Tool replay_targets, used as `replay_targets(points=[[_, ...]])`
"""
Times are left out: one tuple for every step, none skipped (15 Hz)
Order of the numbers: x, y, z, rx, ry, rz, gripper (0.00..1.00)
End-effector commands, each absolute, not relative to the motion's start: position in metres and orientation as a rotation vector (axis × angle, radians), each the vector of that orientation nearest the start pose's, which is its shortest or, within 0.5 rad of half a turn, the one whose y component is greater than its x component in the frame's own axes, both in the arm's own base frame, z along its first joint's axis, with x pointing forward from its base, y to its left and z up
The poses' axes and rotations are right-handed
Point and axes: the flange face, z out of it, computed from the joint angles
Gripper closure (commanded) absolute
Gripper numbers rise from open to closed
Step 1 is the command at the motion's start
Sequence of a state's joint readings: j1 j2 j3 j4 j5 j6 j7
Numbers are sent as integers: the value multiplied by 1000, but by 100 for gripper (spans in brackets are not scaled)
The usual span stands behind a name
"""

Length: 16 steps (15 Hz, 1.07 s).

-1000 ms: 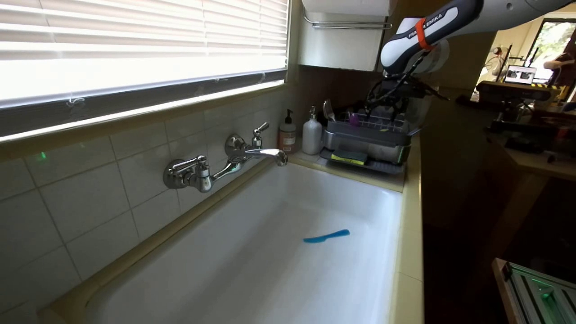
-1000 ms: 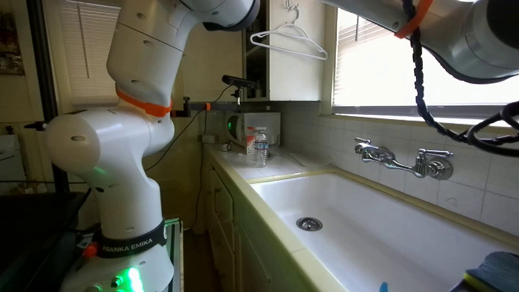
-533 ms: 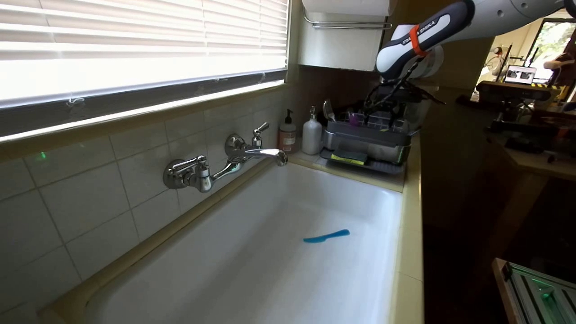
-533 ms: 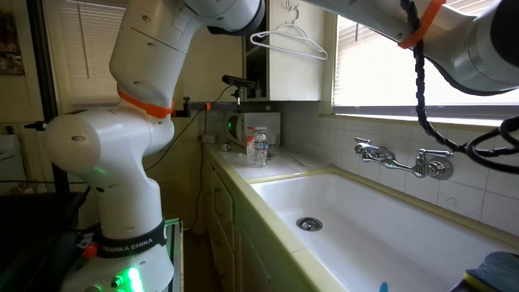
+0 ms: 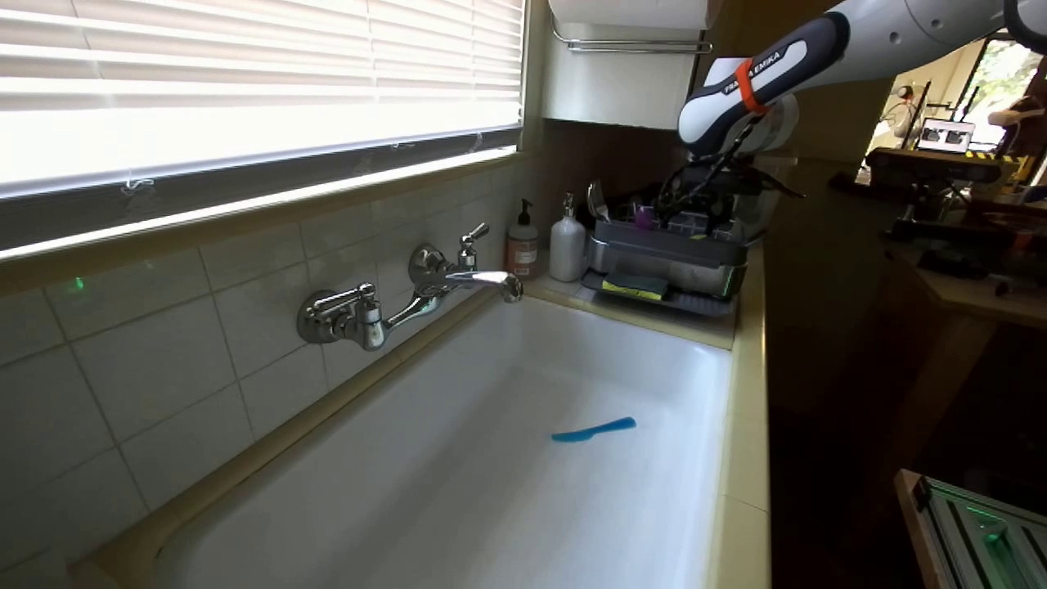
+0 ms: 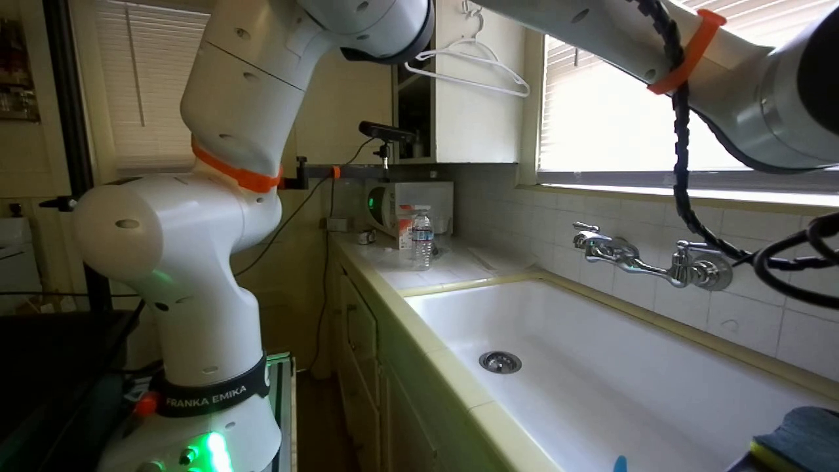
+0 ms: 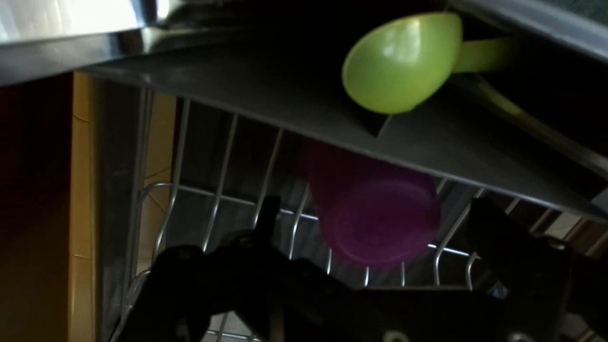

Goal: Put the cup in the sink

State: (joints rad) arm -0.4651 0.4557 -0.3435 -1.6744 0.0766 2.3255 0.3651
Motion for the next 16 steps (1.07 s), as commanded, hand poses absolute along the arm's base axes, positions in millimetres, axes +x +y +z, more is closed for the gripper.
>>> replay_targets(points=[[501, -481, 367, -2708, 1789, -286, 26], [501, -481, 365, -2715, 1768, -285, 27], [501, -481, 364, -2721, 1768, -283, 30], [501, -481, 363, -2726, 1761, -280, 38], [501, -481, 362, -2728, 1760, -278, 45], [501, -482, 364, -2728, 1759, -281, 55], [500, -482, 367, -2726, 1759, -289, 59], [500, -482, 370, -2729, 1758, -301, 59], [500, -482, 376, -2729, 1759, -319, 60], [500, -482, 380, -2731, 1757, -332, 60], [500, -481, 384, -2734, 1754, -343, 60], [501, -481, 387, -2735, 1750, -353, 60], [501, -480, 389, -2737, 1745, -361, 60], [502, -478, 391, -2741, 1738, -370, 60], [502, -477, 393, -2744, 1730, -375, 60], [501, -476, 396, -2748, 1722, -383, 60]])
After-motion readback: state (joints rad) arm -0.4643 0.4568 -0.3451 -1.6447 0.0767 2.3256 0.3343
